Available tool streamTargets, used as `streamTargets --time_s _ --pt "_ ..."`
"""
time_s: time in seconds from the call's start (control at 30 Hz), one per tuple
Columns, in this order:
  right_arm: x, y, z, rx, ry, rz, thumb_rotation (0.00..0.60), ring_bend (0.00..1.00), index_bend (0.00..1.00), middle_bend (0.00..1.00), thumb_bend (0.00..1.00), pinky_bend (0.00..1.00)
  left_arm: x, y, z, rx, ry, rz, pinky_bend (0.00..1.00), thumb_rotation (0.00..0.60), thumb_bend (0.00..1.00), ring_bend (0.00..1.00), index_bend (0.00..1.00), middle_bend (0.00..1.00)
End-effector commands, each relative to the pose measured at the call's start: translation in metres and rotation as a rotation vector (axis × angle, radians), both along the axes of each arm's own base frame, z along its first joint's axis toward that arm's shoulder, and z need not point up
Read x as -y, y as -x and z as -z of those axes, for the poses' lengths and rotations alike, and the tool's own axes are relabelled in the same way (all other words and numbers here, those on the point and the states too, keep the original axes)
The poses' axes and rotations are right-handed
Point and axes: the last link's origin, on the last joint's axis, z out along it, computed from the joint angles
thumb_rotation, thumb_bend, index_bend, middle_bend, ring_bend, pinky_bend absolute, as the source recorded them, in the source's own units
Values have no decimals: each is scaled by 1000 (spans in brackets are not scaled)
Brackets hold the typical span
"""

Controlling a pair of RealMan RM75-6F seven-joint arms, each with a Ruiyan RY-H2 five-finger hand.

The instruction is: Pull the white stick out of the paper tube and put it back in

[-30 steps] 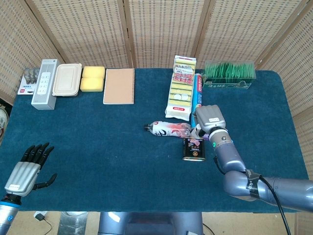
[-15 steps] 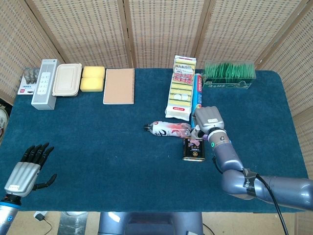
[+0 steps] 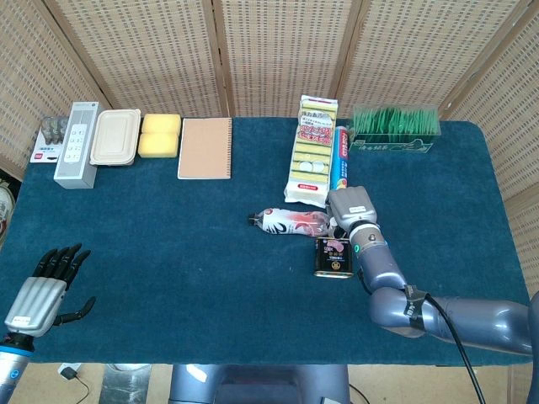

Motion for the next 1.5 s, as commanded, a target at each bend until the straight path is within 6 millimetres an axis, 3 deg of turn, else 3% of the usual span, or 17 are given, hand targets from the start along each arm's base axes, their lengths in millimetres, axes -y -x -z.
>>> streamTargets --time_s 0.03,0.37,0.5,1.03,1.3,1.5 --pt "2 -1 4 6 -2 -3 600 1000 819 952 380 955 -1 0 0 0 1 -3 35 347 314 0 8 0" --pt "11 2 7 -3 8 -10 600 962 800 894 356 897 -4 2 1 0 4 -15 35 341 314 0 7 0" --pt "12 4 6 -13 -10 -16 600 886 706 821 344 824 -5 2 1 -1 6 -16 35 343 315 0 7 0" --pt "17 12 -9 21 -22 -17 600 486 499 486 332 515 -4 1 3 -7 10 -14 35 348 315 0 8 0" --pt "16 15 -14 31 -25 -14 600 392 423 393 314 447 -3 1 3 -6 9 -12 36 344 314 0 8 0" --pt "15 16 -19 35 -35 -12 600 344 297 331 297 407 -3 1 3 -7 10 -11 35 343 315 0 9 0"
